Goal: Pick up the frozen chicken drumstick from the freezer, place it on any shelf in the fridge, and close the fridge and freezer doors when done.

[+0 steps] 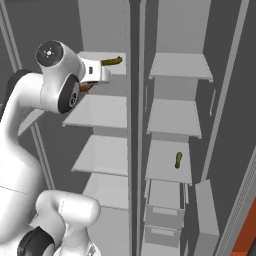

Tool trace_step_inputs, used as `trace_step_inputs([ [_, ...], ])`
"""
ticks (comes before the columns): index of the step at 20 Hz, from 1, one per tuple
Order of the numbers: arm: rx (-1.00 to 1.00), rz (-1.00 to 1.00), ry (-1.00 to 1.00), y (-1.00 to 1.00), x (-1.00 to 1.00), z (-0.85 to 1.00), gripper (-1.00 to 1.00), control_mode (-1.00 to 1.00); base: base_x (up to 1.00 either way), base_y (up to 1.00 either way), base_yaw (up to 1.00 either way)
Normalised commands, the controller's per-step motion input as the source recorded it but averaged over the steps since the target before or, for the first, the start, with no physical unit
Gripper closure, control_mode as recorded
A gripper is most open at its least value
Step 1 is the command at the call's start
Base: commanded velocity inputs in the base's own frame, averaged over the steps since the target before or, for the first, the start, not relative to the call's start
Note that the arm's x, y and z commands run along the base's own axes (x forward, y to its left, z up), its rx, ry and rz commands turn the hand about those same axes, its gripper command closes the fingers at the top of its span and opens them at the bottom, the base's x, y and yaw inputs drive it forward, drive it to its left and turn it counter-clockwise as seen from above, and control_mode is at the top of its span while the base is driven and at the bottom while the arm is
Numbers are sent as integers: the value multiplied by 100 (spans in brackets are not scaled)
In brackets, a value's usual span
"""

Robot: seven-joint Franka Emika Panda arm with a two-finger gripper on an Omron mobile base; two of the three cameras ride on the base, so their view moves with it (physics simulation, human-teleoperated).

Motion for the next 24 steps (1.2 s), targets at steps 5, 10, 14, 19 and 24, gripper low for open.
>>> trace_step_inputs([
  [5,5,0,-35,59,85,51,100,-100,0,0,0],
  [10,1,0,-3,46,100,12,100,-100,0,0,0],
  [14,0,0,12,51,100,0,100,-100,0,0,0],
  [19,0,0,9,51,100,0,100,-100,0,0,0],
  [24,0,0,1,21,100,-5,100,-100,0,0,0],
])
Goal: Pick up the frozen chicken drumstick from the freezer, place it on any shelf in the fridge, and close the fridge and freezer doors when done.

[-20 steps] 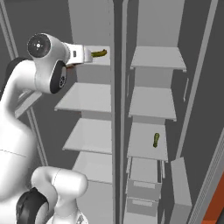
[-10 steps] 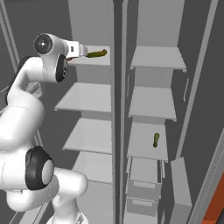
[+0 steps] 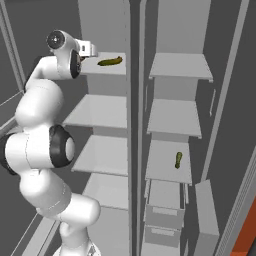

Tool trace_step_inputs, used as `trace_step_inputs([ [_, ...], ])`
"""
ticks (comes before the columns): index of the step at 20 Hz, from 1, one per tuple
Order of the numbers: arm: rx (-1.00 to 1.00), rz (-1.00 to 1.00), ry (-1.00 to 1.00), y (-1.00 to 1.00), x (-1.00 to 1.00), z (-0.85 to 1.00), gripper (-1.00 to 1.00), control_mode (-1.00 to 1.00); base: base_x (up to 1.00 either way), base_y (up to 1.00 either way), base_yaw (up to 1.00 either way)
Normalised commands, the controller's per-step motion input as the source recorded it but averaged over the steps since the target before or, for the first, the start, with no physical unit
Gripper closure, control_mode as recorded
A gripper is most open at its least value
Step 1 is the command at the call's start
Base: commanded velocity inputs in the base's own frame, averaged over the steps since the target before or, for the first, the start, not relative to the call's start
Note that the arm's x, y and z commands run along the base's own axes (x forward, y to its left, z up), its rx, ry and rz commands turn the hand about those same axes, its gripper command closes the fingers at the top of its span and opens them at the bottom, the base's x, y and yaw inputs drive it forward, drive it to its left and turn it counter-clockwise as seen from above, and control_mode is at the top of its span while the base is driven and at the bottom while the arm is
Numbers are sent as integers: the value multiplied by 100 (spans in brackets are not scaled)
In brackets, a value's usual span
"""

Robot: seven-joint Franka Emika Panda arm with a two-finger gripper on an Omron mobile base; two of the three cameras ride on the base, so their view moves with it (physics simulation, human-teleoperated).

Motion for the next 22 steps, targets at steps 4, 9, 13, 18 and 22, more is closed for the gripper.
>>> trace_step_inputs([
  [4,0,0,0,-5,100,-32,-100,-100,0,0,0],
  [9,0,2,-1,-1,71,-16,-100,-100,0,0,0],
  [13,3,0,-8,-13,-16,11,-100,-100,0,0,0],
  [18,10,0,-18,-45,-84,41,-100,-100,0,0,0],
  [22,9,0,-18,-77,-100,3,-100,-100,0,0,0],
])
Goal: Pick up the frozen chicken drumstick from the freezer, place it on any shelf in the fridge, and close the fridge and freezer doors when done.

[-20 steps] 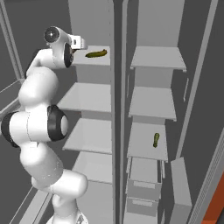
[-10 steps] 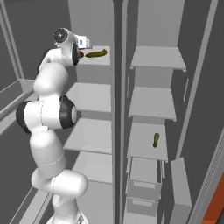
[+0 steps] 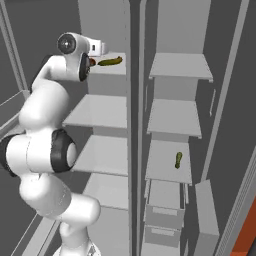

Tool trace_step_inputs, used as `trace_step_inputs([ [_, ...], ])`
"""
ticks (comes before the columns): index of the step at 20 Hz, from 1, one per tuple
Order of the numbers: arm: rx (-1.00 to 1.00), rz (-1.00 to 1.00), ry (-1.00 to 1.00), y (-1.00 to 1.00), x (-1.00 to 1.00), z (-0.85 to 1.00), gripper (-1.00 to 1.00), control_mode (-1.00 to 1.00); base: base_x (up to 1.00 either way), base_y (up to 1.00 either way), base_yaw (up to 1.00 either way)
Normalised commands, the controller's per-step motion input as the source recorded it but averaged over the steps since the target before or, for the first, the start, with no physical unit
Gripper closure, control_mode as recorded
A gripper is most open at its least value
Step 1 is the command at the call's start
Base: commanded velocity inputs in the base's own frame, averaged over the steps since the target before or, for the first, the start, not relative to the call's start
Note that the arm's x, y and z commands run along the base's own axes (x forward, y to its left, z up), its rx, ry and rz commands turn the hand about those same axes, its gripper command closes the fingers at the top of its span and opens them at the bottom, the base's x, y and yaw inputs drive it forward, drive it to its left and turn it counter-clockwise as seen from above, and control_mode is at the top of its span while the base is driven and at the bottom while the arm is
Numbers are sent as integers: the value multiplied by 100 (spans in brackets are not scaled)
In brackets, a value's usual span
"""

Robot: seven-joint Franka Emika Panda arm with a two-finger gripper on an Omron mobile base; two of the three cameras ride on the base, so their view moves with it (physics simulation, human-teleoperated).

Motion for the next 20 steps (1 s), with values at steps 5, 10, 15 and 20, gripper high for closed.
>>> trace_step_inputs([
  [5,4,0,-17,-86,-100,0,-100,-100,0,0,0],
  [10,-1,0,1,-57,-100,23,-100,-100,0,0,0],
  [15,-10,2,21,-26,-100,44,-100,-100,0,0,0],
  [20,-16,0,46,-18,-100,14,-100,-100,0,0,0],
])
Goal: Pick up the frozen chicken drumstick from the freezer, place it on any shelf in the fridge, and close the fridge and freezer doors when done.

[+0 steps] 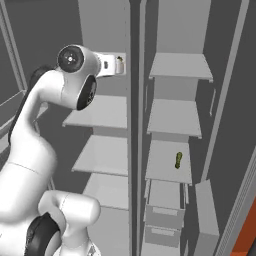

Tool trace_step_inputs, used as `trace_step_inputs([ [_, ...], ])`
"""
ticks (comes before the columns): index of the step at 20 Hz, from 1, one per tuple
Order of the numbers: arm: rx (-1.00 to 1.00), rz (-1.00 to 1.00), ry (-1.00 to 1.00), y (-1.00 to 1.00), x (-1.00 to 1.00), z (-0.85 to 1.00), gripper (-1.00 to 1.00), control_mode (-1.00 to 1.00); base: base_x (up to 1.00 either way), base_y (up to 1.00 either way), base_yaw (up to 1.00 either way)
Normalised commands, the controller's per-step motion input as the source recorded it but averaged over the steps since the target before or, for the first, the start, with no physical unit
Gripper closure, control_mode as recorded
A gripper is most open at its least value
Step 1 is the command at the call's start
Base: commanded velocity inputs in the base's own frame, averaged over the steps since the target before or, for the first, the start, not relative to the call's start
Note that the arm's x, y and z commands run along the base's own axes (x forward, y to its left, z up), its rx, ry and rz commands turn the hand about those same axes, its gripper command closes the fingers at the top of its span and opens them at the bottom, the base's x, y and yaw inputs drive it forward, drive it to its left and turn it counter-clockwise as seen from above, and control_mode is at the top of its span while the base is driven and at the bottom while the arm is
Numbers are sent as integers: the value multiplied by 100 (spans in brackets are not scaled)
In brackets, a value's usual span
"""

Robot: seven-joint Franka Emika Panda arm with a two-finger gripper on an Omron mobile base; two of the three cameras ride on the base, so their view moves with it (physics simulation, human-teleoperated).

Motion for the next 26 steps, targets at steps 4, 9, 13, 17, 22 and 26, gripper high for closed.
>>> trace_step_inputs([
  [4,-30,0,58,-2,-100,-78,-100,-100,0,0,0],
  [9,-20,0,23,0,-52,-96,-100,-100,0,0,0],
  [13,-2,0,0,-3,0,-17,-100,-100,0,0,0],
  [17,0,0,0,-1,0,0,-100,-100,0,0,0],
  [22,0,0,0,-30,0,0,-100,-100,0,0,0],
  [26,0,0,0,-39,-6,0,-100,100,-3,-16,0],
])
